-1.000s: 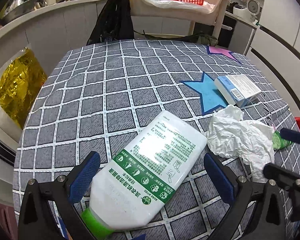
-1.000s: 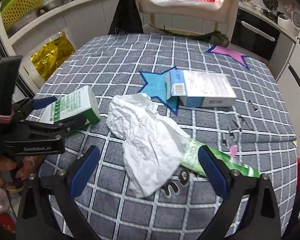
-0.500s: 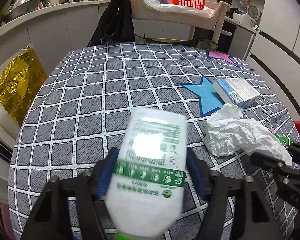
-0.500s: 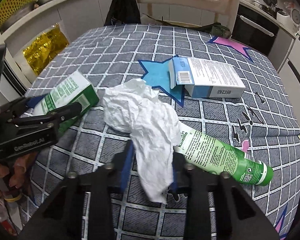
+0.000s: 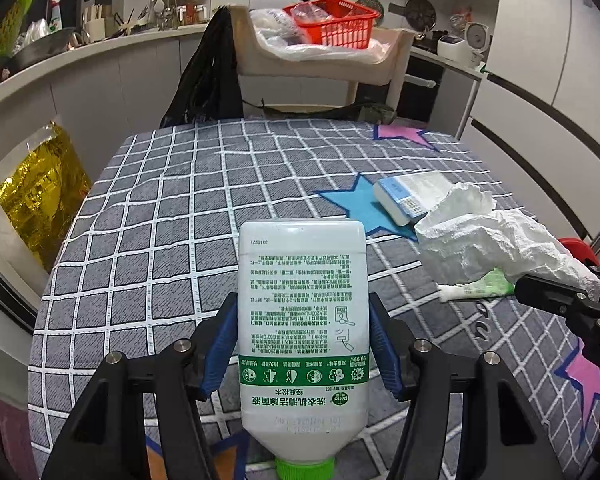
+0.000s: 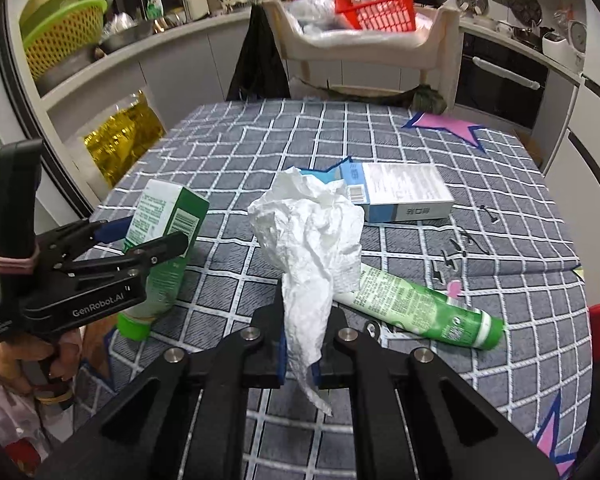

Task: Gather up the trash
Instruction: 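Lift the detergent bottle and tissue off the table with both tools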

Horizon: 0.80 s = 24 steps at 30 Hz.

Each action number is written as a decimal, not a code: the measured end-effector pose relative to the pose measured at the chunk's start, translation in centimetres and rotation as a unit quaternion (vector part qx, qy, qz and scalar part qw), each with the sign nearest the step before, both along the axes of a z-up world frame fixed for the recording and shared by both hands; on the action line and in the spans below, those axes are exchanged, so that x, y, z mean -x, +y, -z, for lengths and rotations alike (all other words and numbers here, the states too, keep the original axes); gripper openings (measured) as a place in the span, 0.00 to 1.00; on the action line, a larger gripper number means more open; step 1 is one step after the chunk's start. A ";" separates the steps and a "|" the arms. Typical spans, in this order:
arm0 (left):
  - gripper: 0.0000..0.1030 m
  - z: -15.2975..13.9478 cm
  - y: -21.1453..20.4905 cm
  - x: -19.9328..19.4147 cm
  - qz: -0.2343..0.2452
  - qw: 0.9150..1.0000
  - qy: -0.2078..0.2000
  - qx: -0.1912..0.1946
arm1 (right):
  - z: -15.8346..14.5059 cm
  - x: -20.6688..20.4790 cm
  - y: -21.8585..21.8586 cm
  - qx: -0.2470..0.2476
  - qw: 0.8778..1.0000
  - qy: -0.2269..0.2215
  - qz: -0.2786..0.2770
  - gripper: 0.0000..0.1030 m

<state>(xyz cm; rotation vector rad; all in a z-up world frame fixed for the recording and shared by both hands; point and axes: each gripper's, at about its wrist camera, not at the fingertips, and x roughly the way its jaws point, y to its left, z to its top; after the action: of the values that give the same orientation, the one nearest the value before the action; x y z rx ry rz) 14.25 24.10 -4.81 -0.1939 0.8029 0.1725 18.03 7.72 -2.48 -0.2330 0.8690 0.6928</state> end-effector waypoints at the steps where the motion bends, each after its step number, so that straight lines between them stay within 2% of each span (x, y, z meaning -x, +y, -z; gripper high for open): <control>1: 1.00 -0.3 -0.2 0.2 0.003 1.000 -0.004 0.000 | -0.4 0.3 -0.5 -0.004 1.000 -0.002 0.001 0.08; 9: 1.00 -2.9 -4.2 2.7 0.036 0.999 -0.038 0.001 | -2.7 2.4 -5.3 -0.032 0.999 -0.013 0.025 0.08; 24: 1.00 -5.7 -14.2 4.4 0.115 0.991 -0.066 0.006 | -5.0 5.9 -16.8 -0.066 0.992 -0.035 0.100 0.08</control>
<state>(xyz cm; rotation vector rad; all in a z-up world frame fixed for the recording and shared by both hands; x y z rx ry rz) 9.89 9.91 0.90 -0.1216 0.6881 -0.0613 12.08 -9.11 2.55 -0.0489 0.7647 0.5493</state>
